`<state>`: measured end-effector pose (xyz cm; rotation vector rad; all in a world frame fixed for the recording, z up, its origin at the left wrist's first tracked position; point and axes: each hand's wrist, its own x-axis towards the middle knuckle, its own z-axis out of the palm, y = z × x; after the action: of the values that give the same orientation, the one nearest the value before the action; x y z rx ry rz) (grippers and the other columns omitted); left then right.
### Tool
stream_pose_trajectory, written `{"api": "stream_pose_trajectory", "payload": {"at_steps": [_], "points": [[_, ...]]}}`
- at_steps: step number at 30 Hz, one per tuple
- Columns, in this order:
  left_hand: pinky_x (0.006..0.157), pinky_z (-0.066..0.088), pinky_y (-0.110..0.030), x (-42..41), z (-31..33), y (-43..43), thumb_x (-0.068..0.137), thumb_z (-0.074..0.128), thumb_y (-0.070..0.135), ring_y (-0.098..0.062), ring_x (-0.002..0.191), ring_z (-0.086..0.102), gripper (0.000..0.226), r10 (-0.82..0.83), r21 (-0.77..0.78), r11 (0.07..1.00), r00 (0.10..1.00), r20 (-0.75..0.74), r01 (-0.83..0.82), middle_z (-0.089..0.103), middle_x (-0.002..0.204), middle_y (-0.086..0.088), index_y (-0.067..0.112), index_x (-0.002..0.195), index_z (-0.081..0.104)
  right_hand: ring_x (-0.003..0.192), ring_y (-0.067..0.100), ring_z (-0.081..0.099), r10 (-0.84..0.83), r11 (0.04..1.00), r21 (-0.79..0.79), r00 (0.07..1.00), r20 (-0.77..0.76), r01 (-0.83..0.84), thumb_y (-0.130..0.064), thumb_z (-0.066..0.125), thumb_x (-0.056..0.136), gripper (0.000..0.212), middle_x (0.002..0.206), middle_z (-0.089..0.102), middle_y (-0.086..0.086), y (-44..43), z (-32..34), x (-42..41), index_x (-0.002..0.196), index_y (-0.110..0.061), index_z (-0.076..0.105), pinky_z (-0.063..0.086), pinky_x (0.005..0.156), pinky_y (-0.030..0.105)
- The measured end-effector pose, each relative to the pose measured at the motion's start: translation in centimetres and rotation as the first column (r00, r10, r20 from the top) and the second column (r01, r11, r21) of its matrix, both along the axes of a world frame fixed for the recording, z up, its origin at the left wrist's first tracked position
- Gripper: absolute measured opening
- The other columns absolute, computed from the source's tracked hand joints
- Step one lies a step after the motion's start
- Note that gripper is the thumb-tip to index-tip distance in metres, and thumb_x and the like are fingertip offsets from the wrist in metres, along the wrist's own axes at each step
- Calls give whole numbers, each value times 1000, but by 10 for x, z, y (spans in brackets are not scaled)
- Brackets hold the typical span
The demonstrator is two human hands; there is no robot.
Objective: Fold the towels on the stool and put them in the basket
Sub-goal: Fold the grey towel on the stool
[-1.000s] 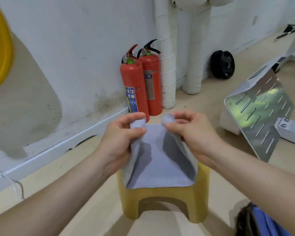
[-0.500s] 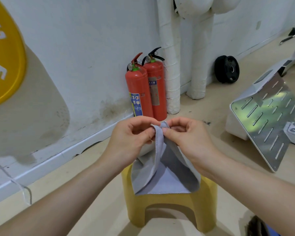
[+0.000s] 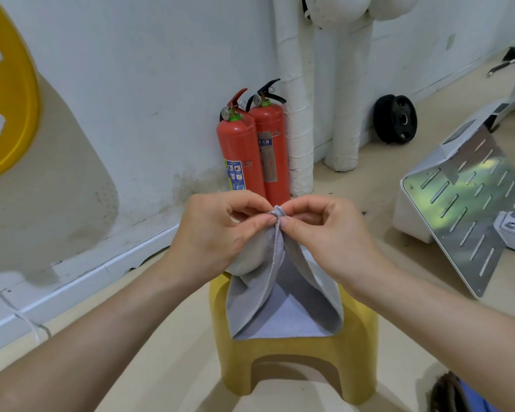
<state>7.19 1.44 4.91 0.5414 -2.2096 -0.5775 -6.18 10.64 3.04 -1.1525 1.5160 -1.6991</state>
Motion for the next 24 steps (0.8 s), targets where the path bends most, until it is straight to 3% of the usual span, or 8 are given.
{"api": "stream_pose_trajectory", "payload": {"at_steps": [3, 8, 12, 15, 17, 19, 22, 24], "points": [[67, 50, -14, 0, 2, -1, 74, 80, 14, 0, 70, 65, 10, -3, -12, 1000, 1000, -1, 3, 71, 76, 15, 18, 81, 75, 79, 12, 71, -2, 1000, -8, 998, -61, 2, 2, 67, 83, 17, 82, 75, 4, 0, -1, -1, 82, -14, 73, 57, 75, 21], [72, 45, -9, -1, 0, -4, 76, 77, 15, 4, 77, 63, 21, -45, -47, 998, 999, 10, 46, 68, 82, 18, 19, 97, 75, 80, 10, 71, 1, 1000, -23, 989, -150, -4, 1, 68, 83, 16, 83, 75, 1, -2, -2, -4, 85, -14, 74, 56, 74, 23], [68, 47, -18, -2, -1, -6, 76, 74, 19, -5, 78, 63, 7, -47, -129, 990, 999, 21, 50, 69, 81, 9, 19, 84, 74, 75, 8, 70, 29, 999, -29, 985, -171, -35, 0, 67, 84, 15, 78, 74, 0, 0, 1, -5, 84, -14, 74, 55, 68, 19], [68, 38, -11, -4, 2, -7, 79, 73, 22, -6, 86, 59, 5, -24, -246, 968, 998, 61, 38, 67, 88, 8, 17, 80, 72, 67, 3, 66, 2, 1000, -26, 964, -265, -9, -3, 67, 83, 16, 71, 71, -4, -1, 3, -7, 79, -17, 72, 49, 59, 12], [67, 34, -6, -6, 7, -6, 81, 70, 17, 2, 79, 55, 2, -22, -221, 975, 999, 30, 28, 67, 86, 7, 15, 80, 69, 70, 6, 66, -40, 995, 68, 892, -450, 79, -5, 66, 79, 17, 72, 71, -6, -6, -3, -16, 77, -21, 71, 51, 59, 18], [62, 34, -5, -9, 17, -8, 84, 68, 11, 6, 67, 52, 10, 2, -118, 993, 998, -56, -9, 63, 77, 12, 20, 81, 65, 77, 16, 66, -30, 959, 216, 821, -570, 185, 1, 57, 69, 25, 75, 70, -5, -11, -12, -34, 79, -20, 68, 54, 65, 32], [61, 37, -9, -9, 34, -21, 87, 64, 11, 3, 64, 49, 24, 93, -14, 995, 972, -218, -99, 58, 73, 15, 32, 79, 55, 78, 23, 63, 49, 834, 480, 829, -557, 273, 5, 53, 69, 30, 79, 68, -1, -8, -22, -68, 82, -20, 62, 53, 68, 36], [62, 40, -13, -5, 43, -35, 89, 60, 13, 1, 65, 48, 26, 186, 21, 982, 936, -298, -188, 54, 73, 16, 35, 79, 50, 69, 23, 59, 77, 755, 603, 879, -471, 258, 4, 52, 78, 26, 83, 65, 7, -1, -15, -89, 89, -18, 60, 51, 62, 32]]}}
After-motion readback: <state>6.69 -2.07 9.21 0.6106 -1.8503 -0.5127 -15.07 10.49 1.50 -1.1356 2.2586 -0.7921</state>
